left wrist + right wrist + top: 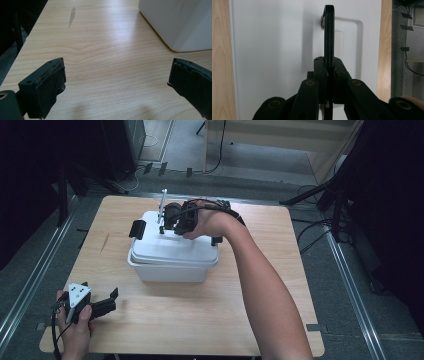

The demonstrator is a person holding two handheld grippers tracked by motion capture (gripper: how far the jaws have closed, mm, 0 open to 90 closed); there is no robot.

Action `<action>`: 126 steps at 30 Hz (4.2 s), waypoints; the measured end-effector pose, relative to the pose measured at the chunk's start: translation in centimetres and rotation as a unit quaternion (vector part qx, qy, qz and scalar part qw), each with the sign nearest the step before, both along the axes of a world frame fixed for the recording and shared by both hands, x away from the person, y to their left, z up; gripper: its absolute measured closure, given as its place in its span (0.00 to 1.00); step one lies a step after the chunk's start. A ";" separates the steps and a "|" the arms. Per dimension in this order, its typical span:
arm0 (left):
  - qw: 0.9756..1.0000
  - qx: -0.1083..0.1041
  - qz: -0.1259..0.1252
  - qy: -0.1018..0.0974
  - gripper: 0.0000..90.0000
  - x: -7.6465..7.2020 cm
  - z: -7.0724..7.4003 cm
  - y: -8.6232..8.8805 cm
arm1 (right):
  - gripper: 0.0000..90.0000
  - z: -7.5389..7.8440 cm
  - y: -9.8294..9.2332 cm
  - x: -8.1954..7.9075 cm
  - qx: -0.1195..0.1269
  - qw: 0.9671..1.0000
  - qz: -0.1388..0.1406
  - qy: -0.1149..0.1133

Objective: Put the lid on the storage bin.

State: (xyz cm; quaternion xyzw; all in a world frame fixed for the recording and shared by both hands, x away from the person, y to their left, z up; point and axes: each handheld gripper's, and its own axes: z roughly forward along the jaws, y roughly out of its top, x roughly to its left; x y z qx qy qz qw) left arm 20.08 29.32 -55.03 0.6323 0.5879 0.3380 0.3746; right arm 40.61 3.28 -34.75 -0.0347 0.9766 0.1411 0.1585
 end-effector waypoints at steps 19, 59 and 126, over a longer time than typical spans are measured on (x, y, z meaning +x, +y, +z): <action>1.000 0.000 0.000 -0.002 0.02 0.0 0.0 -0.1 | 0.95 -0.4 1.6 -0.2 0.000 1.000 0.006 0.011; 1.000 -0.001 0.000 -0.002 0.02 0.0 0.0 -0.1 | 0.95 -0.7 2.2 -0.2 -0.010 1.000 0.015 0.019; 1.000 0.014 -0.006 0.004 0.02 0.1 -0.1 -0.4 | 0.00 0.2 -8.2 -1.7 0.018 0.997 -0.048 0.064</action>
